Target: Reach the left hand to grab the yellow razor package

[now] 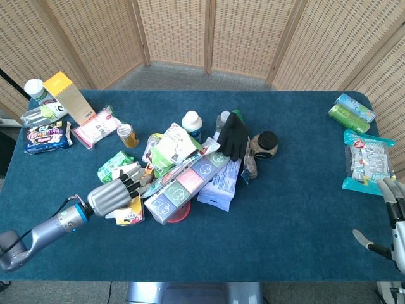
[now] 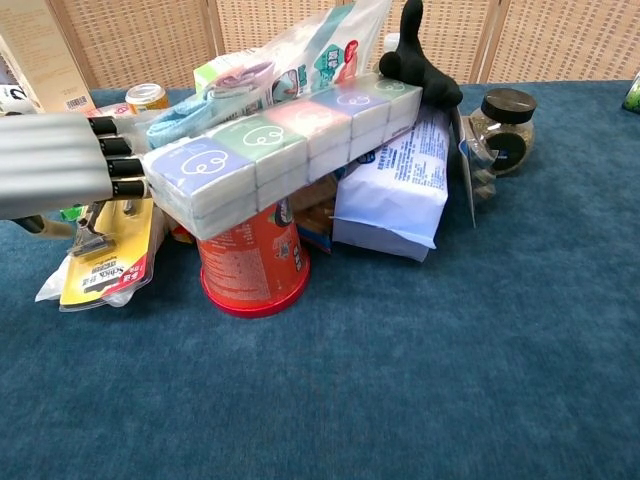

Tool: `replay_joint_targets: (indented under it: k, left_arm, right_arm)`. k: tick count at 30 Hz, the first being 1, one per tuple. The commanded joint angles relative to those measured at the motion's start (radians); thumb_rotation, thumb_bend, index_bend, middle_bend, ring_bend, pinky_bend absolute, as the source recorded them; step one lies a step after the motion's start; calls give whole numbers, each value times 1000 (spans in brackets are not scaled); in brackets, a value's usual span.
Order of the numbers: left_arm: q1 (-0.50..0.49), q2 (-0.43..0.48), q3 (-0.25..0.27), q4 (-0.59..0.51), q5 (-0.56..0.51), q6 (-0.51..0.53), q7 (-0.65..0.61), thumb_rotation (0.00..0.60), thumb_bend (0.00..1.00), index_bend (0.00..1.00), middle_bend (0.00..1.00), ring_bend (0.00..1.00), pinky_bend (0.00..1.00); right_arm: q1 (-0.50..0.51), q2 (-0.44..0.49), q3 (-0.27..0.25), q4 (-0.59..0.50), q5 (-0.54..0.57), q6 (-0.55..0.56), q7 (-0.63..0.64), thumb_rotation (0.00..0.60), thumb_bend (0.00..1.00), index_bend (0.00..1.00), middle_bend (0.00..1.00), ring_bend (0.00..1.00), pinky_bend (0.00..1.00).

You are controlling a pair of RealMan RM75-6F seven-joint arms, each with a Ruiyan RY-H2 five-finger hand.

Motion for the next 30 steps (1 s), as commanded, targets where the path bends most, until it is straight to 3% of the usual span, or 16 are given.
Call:
replay_joint_targets:
  k: [1, 3, 5, 6, 8, 11, 13, 19, 30]
  left_arm:
    - [-10, -34, 3, 36, 32, 45, 41, 600, 0, 116, 0, 0, 95]
    - [-13, -55, 12, 65, 48, 71, 44, 600, 0, 303, 0, 40, 309]
    - [-15, -66, 21, 80, 51, 71, 46, 600, 0, 449, 39, 193, 473]
    - [-18, -69, 26, 85, 54, 71, 49, 600, 0, 497, 95, 285, 517]
    - [-18, -74, 32, 89, 51, 74, 47, 600, 0, 589, 305, 464, 588]
    - [-20, -71, 39, 92, 52, 88, 48, 600, 0, 682, 524, 639, 667]
    - [-20, -62, 41, 88, 51, 105, 39, 600, 0, 696, 552, 671, 679]
    - [-18, 5, 37, 31, 53, 184, 10, 600, 0, 697, 500, 641, 659]
    - [-8, 214, -3, -189, 64, 301, 37, 600, 0, 692, 476, 630, 655]
  right_arm:
    - [-2, 2, 1, -1, -3, 5, 2, 600, 0, 0, 0, 0, 0]
    - [-4, 3, 1, -1, -5, 9, 5, 600, 0, 0, 0, 0, 0]
    - [-4, 4, 0, -1, -6, 10, 6, 600, 0, 0, 0, 0, 0]
    - [-4, 5, 0, -1, -7, 9, 7, 600, 0, 0, 0, 0, 0]
    - [-4, 6, -1, -2, -7, 8, 8, 600, 0, 0, 0, 0, 0]
    - [-4, 6, 0, -2, -7, 9, 10, 600, 0, 0, 0, 0, 0]
    - [-4, 6, 1, -2, -6, 8, 11, 600, 0, 0, 0, 0, 0]
    - [-5, 5, -1, -3, -8, 7, 6, 600, 0, 0, 0, 0, 0]
    - [-6, 3, -4, -9, -15, 8, -7, 600, 0, 0, 0, 0, 0]
